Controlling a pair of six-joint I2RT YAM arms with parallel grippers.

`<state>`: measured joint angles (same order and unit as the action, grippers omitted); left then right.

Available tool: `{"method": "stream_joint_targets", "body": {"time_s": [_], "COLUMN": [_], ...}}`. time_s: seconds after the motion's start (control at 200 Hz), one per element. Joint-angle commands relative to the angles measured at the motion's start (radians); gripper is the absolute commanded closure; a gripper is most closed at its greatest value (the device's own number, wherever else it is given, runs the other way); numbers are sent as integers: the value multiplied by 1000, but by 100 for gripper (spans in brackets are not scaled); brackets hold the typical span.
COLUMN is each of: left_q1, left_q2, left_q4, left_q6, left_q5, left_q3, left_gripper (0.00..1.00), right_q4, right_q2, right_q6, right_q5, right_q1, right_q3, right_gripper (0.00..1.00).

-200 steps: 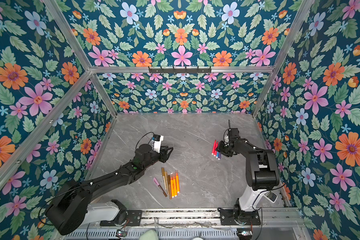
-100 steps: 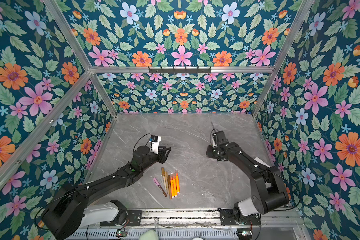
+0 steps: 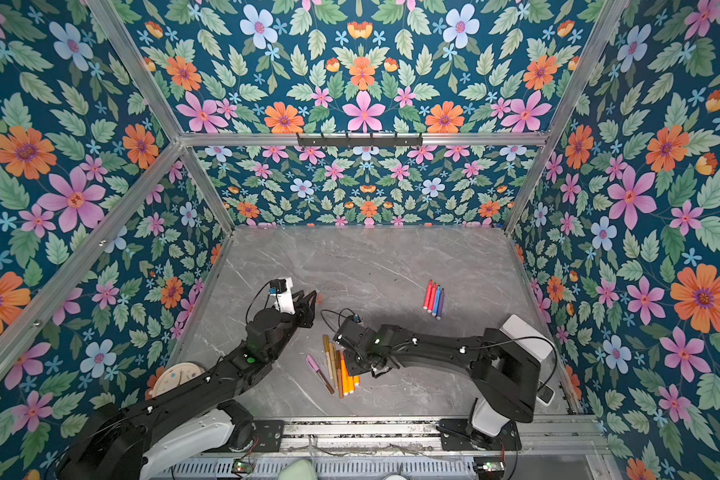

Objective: Open the pen caps
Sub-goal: 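Grasp the outermost orange highlighter with the right gripper, then lift the orange highlighter cap-first toward the left gripper while the left gripper reaches over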

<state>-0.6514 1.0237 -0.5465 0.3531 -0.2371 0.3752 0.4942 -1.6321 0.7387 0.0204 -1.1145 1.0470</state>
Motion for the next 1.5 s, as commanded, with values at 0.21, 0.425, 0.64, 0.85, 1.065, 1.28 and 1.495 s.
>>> {"method": "stream_joint_targets", "body": {"time_s": [0.21, 0.425, 0.64, 0.85, 1.065, 1.28, 1.495], "left_q1": [1, 1, 1, 1, 1, 1, -2], "left_q2": [26, 35, 36, 30, 30, 33, 227], "left_q4": [-25, -27, -27, -24, -21, -28, -52], "left_q6": [-3, -2, 1, 1, 1, -2, 27], "left_q5": [-14, -2, 5, 11, 15, 46, 360], "left_q3": [13, 17, 19, 19, 22, 22, 127], "left_gripper": [55, 55, 55, 55, 55, 55, 41], "right_q4": [63, 74, 89, 108, 90, 62, -14], "right_q2": [-100, -110, -139, -154, -116, 80, 395], "right_q6": [94, 104, 110, 113, 119, 85, -37], "right_q5": [58, 77, 86, 105, 108, 90, -15], "right_q1": [-48, -48, -48, -47, -16, 101, 226], "right_q3": [19, 15, 19, 22, -31, -178, -308], "right_gripper": [62, 63, 65, 69, 80, 98, 100]}}
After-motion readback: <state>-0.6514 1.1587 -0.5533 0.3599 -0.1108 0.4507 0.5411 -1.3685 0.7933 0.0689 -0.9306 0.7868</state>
